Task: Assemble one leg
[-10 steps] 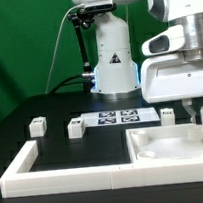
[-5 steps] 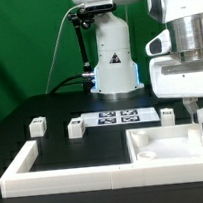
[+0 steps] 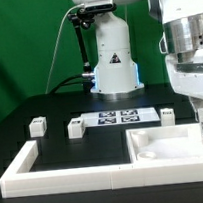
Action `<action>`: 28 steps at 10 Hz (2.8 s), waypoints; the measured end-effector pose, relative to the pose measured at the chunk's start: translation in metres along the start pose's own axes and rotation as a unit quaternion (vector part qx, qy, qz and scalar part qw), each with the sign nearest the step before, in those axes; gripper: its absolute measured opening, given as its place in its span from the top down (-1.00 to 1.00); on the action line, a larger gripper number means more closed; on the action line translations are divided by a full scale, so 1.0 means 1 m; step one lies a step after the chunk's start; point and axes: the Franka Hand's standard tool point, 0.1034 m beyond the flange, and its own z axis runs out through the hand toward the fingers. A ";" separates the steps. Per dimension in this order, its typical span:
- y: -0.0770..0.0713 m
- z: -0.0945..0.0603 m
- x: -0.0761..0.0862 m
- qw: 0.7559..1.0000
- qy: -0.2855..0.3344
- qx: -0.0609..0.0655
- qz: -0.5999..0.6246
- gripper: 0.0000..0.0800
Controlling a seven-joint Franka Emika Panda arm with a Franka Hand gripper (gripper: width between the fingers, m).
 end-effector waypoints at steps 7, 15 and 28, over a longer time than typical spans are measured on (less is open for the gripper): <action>0.004 0.000 -0.013 0.972 -0.007 -0.033 -0.234 -0.61; -0.005 0.000 -0.003 0.781 -0.021 -0.058 -0.622 -0.62; -0.005 0.003 -0.004 0.971 -0.007 -0.040 -0.235 0.27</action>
Offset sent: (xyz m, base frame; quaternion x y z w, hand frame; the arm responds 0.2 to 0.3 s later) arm 0.0003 0.0029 0.0015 -0.0699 0.0309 -0.1324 0.9882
